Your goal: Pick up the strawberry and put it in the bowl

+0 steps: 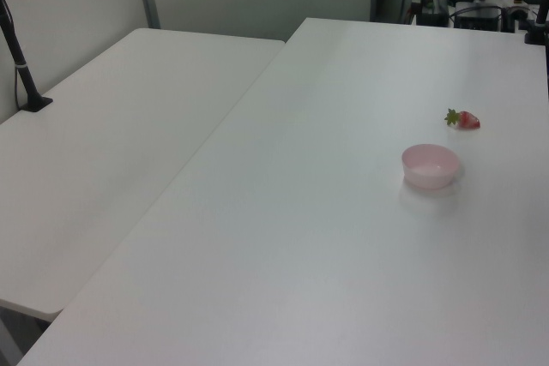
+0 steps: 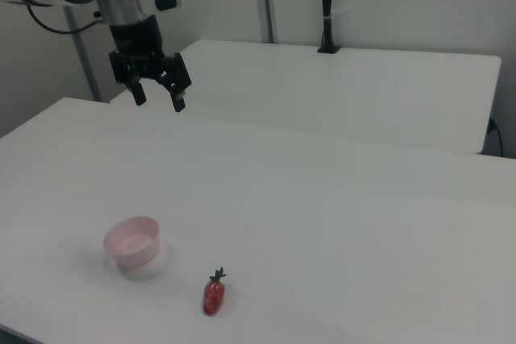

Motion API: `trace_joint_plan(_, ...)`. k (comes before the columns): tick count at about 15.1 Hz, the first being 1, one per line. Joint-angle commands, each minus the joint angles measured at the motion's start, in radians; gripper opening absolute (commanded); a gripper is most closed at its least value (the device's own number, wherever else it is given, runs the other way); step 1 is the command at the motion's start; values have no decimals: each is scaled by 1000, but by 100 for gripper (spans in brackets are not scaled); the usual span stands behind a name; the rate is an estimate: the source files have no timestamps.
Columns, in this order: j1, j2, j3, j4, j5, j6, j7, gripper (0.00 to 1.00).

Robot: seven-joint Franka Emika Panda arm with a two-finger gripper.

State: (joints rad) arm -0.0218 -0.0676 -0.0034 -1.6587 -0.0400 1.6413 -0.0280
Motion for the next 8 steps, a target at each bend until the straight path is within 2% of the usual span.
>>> trace_joint_plan(1,7,-5,-12,-3,14,3,-21,100)
trace_joint_plan(3,5,-6,-12,-29,-7,2,-42,100)
trace_joint_plan(6,-30,-1,-13,-90,-27,-9,-264,100)
trace_joint_plan(8,-43,-1,-15,-176,-110,5,-308,100)
